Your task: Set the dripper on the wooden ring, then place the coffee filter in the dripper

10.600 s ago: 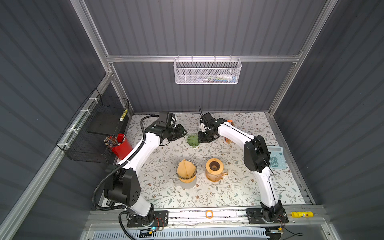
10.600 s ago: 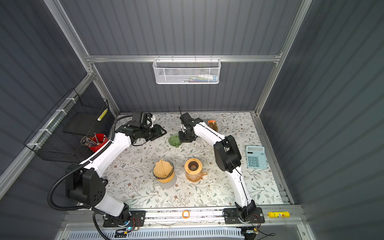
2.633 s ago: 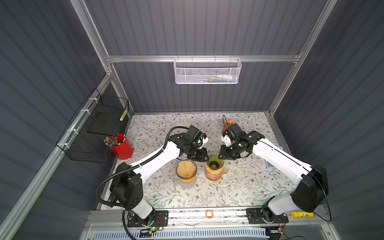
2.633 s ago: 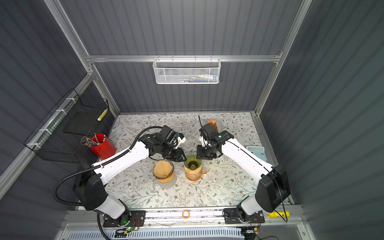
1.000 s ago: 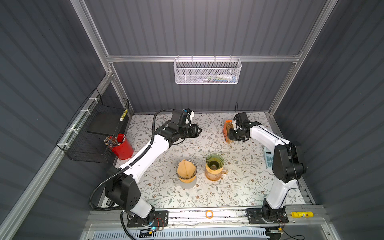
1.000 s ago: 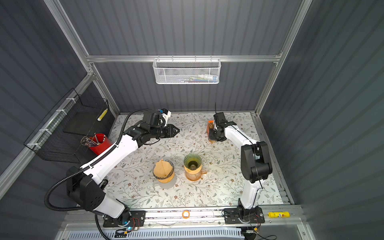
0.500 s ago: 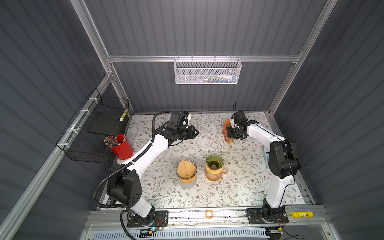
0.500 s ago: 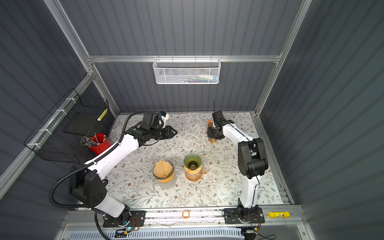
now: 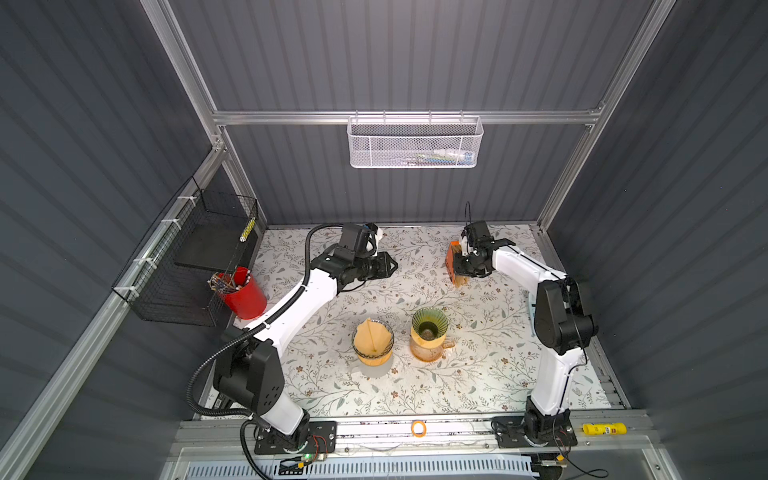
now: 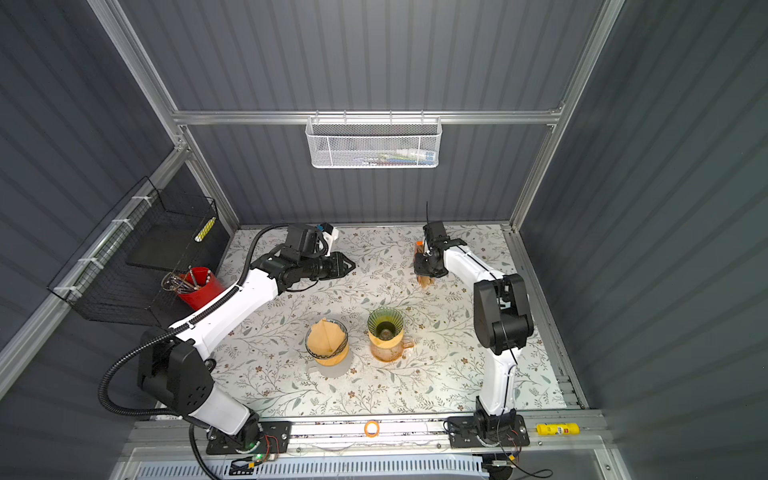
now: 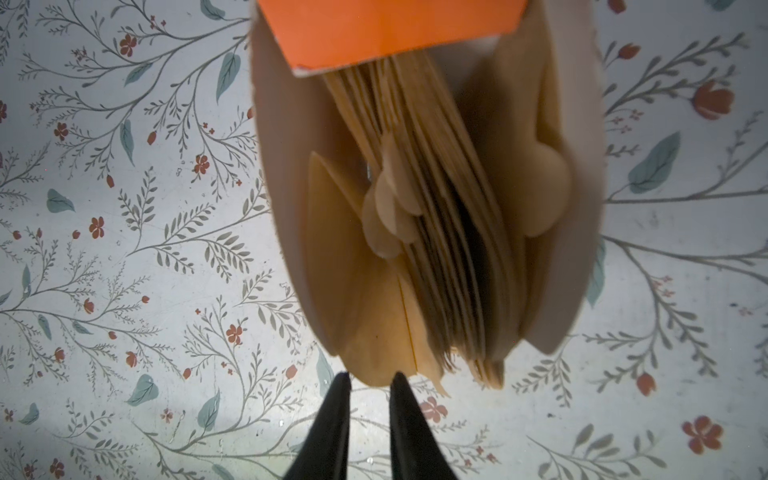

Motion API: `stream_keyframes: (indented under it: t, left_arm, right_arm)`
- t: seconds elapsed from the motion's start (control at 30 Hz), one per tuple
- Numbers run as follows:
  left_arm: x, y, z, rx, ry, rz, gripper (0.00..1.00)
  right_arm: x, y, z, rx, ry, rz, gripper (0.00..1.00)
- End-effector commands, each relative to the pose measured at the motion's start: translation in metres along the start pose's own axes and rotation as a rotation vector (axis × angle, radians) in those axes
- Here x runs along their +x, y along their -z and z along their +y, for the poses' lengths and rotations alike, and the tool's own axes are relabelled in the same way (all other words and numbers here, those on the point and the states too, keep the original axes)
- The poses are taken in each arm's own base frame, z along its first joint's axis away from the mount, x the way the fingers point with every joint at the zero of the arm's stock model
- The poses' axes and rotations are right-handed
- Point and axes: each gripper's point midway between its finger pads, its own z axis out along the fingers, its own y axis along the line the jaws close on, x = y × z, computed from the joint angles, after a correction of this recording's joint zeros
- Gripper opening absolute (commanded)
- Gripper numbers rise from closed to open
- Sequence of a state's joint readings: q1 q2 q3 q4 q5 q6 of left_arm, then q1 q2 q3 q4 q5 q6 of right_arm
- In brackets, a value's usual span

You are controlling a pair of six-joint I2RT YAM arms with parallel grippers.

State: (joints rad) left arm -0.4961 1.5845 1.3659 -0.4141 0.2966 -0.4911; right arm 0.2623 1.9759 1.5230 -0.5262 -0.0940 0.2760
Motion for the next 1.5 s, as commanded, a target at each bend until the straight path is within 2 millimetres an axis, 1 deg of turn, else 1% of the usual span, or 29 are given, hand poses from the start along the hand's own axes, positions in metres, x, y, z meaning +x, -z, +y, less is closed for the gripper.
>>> stream_keyframes:
  t: [0.0, 0.4, 0.53, 0.67, 1.07, 1.23, 1.47]
  left_arm:
    - [0.005, -0.005, 0.003, 0.009, 0.02, 0.023, 0.31]
    - [0.008, -0.004, 0.007, 0.005, 0.026, 0.024, 0.31]
    - [0.007, -0.003, 0.007, 0.007, 0.025, 0.021, 0.31]
    - [0.006, -0.003, 0.007, 0.006, 0.027, 0.019, 0.31]
    - [0.005, -0.001, 0.006, 0.012, 0.033, 0.009, 0.31]
    - [0.006, 0.0, 0.006, 0.014, 0.038, 0.005, 0.31]
    - [0.007, 0.003, 0.005, 0.015, 0.035, 0.003, 0.31]
  right_arm:
    - [-0.002, -0.006, -0.002, 0.016, 0.008, 0.012, 0.21]
    - [0.0, -0.012, -0.004, 0.03, 0.005, 0.028, 0.19]
    - [0.001, -0.011, -0.003, 0.027, 0.002, 0.033, 0.2]
    - [0.002, -0.004, 0.0, 0.026, 0.005, 0.027, 0.23]
    - [0.008, 0.016, 0.003, 0.021, 0.01, 0.014, 0.23]
    - [0.008, 0.013, 0.005, 0.02, 0.016, 0.014, 0.25]
    - [0.004, 0.003, 0.009, 0.021, 0.022, 0.027, 0.25]
